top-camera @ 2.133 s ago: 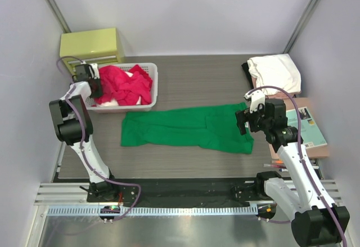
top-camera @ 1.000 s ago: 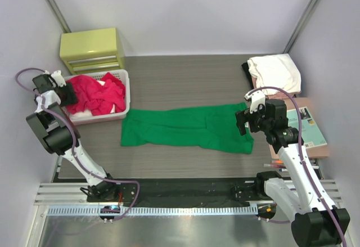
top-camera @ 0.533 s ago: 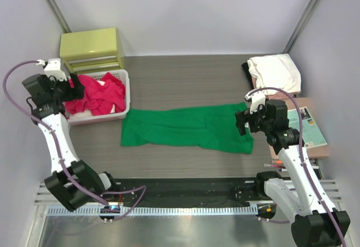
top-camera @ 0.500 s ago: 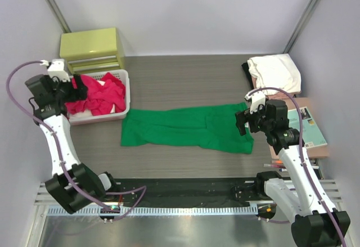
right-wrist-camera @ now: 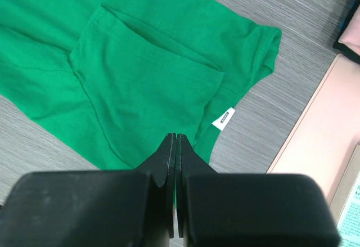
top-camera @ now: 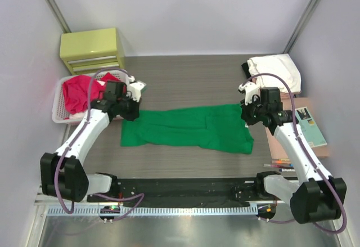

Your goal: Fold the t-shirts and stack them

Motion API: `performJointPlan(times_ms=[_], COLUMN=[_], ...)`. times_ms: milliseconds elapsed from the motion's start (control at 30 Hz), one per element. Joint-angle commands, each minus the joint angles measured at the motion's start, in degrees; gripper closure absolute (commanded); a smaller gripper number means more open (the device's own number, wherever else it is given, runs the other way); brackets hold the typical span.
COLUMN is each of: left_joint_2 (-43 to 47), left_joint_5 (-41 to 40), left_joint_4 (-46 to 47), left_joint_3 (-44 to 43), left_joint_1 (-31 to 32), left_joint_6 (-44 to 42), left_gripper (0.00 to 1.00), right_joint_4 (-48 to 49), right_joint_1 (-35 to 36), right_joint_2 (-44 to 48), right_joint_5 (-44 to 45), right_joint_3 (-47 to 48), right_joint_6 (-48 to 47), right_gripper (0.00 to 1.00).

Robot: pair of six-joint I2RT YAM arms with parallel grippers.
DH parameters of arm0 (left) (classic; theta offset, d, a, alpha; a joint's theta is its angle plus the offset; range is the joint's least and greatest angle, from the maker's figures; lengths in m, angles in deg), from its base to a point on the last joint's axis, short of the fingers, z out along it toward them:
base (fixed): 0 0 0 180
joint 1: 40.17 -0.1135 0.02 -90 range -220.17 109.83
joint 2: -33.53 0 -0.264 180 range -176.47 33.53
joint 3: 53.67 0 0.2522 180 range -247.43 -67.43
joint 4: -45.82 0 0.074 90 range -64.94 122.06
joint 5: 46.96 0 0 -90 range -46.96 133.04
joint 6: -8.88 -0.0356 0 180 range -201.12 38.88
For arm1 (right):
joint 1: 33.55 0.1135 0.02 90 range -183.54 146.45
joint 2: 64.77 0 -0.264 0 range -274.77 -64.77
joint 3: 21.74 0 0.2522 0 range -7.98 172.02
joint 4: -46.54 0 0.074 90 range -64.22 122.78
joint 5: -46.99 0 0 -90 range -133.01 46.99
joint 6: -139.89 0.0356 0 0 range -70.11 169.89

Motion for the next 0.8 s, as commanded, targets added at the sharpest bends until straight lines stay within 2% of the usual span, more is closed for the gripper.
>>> performJointPlan(times_ms=[0,100,200,267,300,333,400,433,500,533,600,767], left_joint_2=[-5.14,-9.98,-16.23,-17.03,-16.42,-14.59,-13.17,-12.9,-13.07,-13.25,-13.77,-17.11], left_joint_5=[-7.22,-8.45,-13.19,-14.51,-15.31,-15.57,-18.2,-18.56,-22.51,-23.3,-25.58,-24.63], left_joint_4=[0.13,0.22,0.74,2.4,3.63,5.65,6.98,6.98,6.72,6.63,7.51,8.65], left_joint_3=[-2.29,-4.4,-5.81,-5.2,-4.58,-3.45,-2.56,-2.12,-1.59,-0.81,0.25,1.14], left_joint_1=[6.98,9.53,11.47,11.91,12.53,12.88,14.37,14.99,16.91,17.62,19.46,20.79], left_joint_6=[1.06,3.17,3.44,4.57,5.1,5.37,5.11,4.76,3.53,3.0,2.29,4.49], left_gripper=[1.0,1.0,1.0,0.72,0.6,0.44,0.34,0.21,0.12,0.01,0.0,0.0], right_joint_4=[-0.98,-2.12,-3.08,-4.75,-4.93,-4.85,-5.02,-5.55,-6.86,-7.65,-8.71,-7.49], right_joint_1=[-0.29,-0.03,-0.11,-0.03,-0.03,0.06,0.15,0.06,0.15,0.15,0.32,1.55], right_joint_2=[-4.27,-7.35,-9.63,-9.47,-7.99,-7.01,-4.38,-4.02,-3.93,-4.71,-5.94,-14.01], right_joint_5=[-1.07,-0.64,-0.11,-1.42,-1.95,-2.04,-1.69,-0.65,-0.11,1.02,1.38,2.43], right_joint_3=[4.48,5.1,4.66,4.13,3.26,2.64,1.5,1.32,2.19,2.46,4.03,6.06], right_joint_6=[-1.28,-1.45,-2.06,-3.64,-3.82,-4.17,-4.96,-5.66,-6.72,-6.81,-7.95,-6.39], right_gripper=[0.99,0.99,0.99,0.57,0.46,0.3,0.2,0.12,0.07,0.03,0.0,0.0])
